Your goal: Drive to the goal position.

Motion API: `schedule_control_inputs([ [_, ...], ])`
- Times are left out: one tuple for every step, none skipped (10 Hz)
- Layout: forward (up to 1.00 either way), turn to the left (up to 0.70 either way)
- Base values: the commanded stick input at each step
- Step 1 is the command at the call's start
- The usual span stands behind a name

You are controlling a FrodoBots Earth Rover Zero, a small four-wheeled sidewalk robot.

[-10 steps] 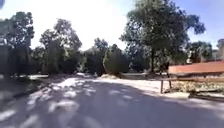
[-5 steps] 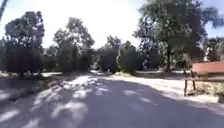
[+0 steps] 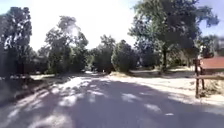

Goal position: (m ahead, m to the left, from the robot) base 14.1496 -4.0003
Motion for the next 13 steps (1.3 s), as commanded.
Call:
schedule_control_inputs([
  [1.00,0.00],
  [1.00,0.00],
  [1.00,0.00],
  [1.00,0.00],
  [1.00,0.00],
  [1.00,0.21],
  [1.00,0.40],
  [1.00,0.40],
  [1.00,0.40],
  [1.00,0.40],
  [1.00,0.40],
  [1.00,0.31],
  [1.00,0.00],
])
